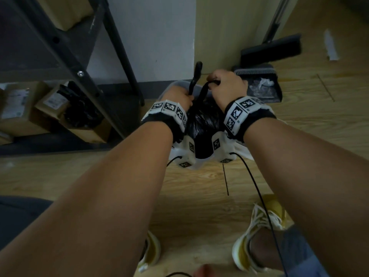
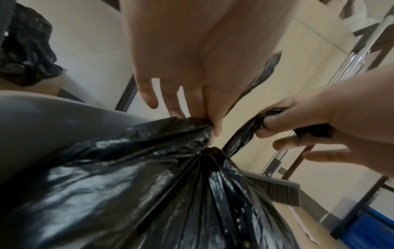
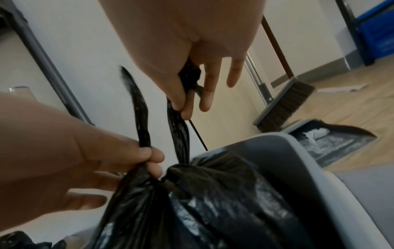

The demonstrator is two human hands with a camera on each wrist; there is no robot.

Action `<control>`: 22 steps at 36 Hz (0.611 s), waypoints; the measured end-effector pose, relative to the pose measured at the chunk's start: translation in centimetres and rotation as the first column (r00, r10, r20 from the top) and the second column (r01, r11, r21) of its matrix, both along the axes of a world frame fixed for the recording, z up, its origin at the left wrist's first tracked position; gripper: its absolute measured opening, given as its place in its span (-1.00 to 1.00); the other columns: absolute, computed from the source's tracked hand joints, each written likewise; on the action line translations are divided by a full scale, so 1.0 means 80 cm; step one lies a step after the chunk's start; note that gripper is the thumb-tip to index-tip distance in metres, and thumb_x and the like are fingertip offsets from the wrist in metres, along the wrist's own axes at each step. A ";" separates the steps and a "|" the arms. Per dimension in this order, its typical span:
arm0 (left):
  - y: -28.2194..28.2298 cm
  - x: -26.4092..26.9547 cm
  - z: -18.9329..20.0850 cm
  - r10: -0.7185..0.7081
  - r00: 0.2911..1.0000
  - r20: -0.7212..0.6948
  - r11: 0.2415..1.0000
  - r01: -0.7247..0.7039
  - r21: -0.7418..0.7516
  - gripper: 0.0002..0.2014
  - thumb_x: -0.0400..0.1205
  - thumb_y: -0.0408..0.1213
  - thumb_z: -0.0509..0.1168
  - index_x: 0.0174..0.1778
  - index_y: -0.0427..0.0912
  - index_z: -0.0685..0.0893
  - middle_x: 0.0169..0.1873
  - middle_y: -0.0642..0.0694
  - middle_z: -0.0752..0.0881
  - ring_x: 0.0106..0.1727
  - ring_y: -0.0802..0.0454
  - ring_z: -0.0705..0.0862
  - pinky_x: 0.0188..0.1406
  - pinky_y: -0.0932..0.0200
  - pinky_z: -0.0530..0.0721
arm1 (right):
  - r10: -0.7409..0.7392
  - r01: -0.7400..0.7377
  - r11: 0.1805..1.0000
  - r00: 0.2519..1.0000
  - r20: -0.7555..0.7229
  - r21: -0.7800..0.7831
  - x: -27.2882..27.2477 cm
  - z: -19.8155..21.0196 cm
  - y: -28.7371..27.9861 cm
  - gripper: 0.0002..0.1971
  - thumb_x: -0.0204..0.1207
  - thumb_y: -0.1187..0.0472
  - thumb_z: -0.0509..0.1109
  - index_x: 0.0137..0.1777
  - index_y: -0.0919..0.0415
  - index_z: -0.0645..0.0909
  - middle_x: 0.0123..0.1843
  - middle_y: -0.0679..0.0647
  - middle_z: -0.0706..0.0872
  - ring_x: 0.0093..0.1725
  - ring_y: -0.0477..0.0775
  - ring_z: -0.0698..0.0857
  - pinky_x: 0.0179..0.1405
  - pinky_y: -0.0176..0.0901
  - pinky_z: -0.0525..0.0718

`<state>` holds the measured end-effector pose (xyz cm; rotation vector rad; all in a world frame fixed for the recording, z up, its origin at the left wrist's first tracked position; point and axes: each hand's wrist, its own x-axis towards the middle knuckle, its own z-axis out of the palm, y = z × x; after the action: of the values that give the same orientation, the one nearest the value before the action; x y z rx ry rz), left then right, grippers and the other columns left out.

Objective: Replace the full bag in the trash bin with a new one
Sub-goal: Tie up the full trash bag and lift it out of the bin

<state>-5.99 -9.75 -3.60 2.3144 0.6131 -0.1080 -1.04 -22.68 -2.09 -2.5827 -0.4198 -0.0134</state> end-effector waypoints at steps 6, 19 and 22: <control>-0.005 0.003 0.004 -0.002 1.000 -0.029 0.999 0.003 0.036 -0.73 0.63 -0.19 0.22 0.04 -0.19 0.79 -0.01 -0.17 0.82 0.08 -0.15 0.77 0.17 -0.04 0.71 | -0.025 0.025 0.996 1.000 0.001 0.088 -0.001 0.007 -0.007 -0.82 0.52 0.09 0.35 0.05 -0.09 0.74 0.13 -0.06 0.78 0.23 0.10 0.66 0.30 -0.01 0.34; -0.030 0.019 -0.006 -0.164 0.967 -0.195 0.940 0.213 0.266 -0.82 0.62 -0.24 0.20 -0.11 -0.12 0.72 0.14 -0.17 0.73 0.24 -0.20 0.65 0.37 -0.18 0.47 | -0.067 0.109 0.936 0.989 -0.134 0.336 -0.005 0.008 -0.009 -0.77 0.34 0.10 0.42 -0.06 -0.14 0.84 -0.02 -0.05 0.86 0.11 0.08 0.77 0.32 0.09 0.59; -0.032 0.022 -0.006 -0.189 0.956 -0.226 0.929 0.248 0.274 -0.86 0.54 -0.11 0.26 -0.13 -0.01 0.70 0.01 -0.12 0.75 0.15 -0.17 0.68 0.29 -0.19 0.53 | -0.089 0.133 0.927 0.987 -0.137 0.350 -0.005 0.005 -0.009 -0.76 0.33 0.07 0.41 -0.05 -0.13 0.84 -0.03 -0.05 0.86 0.10 0.09 0.77 0.28 0.10 0.62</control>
<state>-4.23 -12.34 -4.08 2.6864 0.4895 -0.3759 -1.40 -23.44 -1.73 -2.2284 -0.2027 0.0221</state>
